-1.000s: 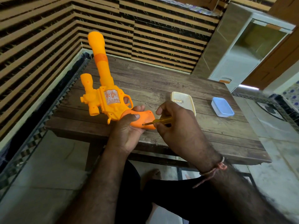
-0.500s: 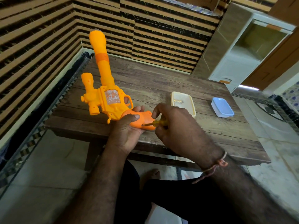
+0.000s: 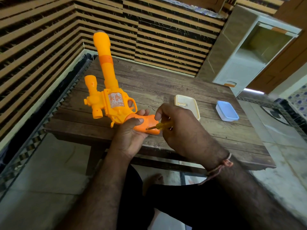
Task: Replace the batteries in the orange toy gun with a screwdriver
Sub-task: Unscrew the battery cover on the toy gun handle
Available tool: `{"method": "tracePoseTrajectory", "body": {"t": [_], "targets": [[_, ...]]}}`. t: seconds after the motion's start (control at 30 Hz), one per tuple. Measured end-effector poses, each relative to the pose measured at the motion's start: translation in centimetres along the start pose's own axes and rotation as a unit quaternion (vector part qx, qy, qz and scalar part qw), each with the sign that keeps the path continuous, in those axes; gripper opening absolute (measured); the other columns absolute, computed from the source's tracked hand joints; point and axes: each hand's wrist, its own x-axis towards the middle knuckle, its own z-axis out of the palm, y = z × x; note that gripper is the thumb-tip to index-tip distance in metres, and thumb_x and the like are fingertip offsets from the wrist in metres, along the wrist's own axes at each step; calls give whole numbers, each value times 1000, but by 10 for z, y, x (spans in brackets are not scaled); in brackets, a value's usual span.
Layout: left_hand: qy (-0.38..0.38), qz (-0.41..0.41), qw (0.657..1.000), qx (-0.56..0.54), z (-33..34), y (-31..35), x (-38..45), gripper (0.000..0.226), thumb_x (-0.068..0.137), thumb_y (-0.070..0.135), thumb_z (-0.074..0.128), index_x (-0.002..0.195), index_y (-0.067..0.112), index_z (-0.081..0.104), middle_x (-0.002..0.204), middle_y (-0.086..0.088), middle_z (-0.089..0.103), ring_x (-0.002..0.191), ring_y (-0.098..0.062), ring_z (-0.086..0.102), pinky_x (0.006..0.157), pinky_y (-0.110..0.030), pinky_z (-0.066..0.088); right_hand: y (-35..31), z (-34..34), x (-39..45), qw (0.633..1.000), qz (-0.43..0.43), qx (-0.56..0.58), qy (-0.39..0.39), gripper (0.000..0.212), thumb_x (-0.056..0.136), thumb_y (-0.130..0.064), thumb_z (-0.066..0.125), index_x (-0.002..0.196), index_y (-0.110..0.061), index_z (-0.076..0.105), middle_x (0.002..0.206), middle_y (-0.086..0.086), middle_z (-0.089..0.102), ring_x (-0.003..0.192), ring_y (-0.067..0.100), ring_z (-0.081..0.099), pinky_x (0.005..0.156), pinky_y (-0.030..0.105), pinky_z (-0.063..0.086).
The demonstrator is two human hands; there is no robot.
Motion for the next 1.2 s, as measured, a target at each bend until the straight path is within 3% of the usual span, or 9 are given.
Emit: {"method": "tracePoseTrajectory", "body": {"t": [0.1,0.2,0.33,0.43,0.63,0.77,0.93,1.1,1.2], "targets": [[2,12,1000,-2,7,1,-5,51,87,-7,44,76,29,78,85,5,73,96,-18,69,73,-45,57,1,5,0,1000,-12,-17,-10,23,82,-11,64,100,-22,57,89,-3,59,81,14,54,67,23,39],[24,-6,1000,-16,1,2,-1,33,78,-2,52,100,18,67,100,-5,72,103,-24,68,74,-50,58,1,9,0,999,-12,-47,22,15,93,-30,56,105,-24,51,83,2,64,78,23,61,67,34,50],[31,-25,999,-2,2,3,-1,23,77,2,54,90,13,70,109,-9,71,101,-23,72,91,-61,47,0,5,0,999,-16,4,44,30,87,-19,63,111,-27,46,81,0,61,72,17,58,66,37,51],[22,-19,999,-28,6,3,-3,41,86,-3,48,71,19,79,93,-1,75,93,-16,74,95,-58,44,5,3,-3,996,-1,52,68,33,79,-12,68,103,-26,51,77,-5,57,64,12,53,61,36,48],[34,-14,999,-35,8,4,-1,24,72,3,53,89,11,67,90,-1,75,94,-15,73,86,-51,50,12,5,-10,990,38,79,107,21,76,-10,68,89,-24,58,69,-12,54,59,6,50,58,20,42],[19,-11,999,-41,10,4,-2,30,72,2,52,71,16,78,85,1,75,91,-15,74,76,-49,57,10,10,-12,991,42,85,95,15,78,-11,69,86,-20,61,67,-13,54,59,5,52,53,11,40],[21,-9,1000,-11,14,7,-6,52,89,-6,42,64,22,79,81,5,74,87,-12,74,72,-45,59,11,13,-12,992,40,79,89,11,80,-13,67,85,-20,61,69,-10,57,57,6,53,54,17,43],[11,-4,1000,11,17,7,-8,67,94,-7,33,61,30,78,77,9,73,85,-9,73,88,-50,48,11,16,-10,993,49,64,90,7,82,-18,67,86,-20,61,73,-8,59,62,8,55,59,26,48],[1,0,1000,10,15,7,-8,51,85,-4,46,64,29,79,79,8,74,88,-10,73,96,-54,44,10,18,-8,992,53,58,97,5,85,-23,66,84,-19,62,73,-7,61,64,9,56,61,27,48]]}}
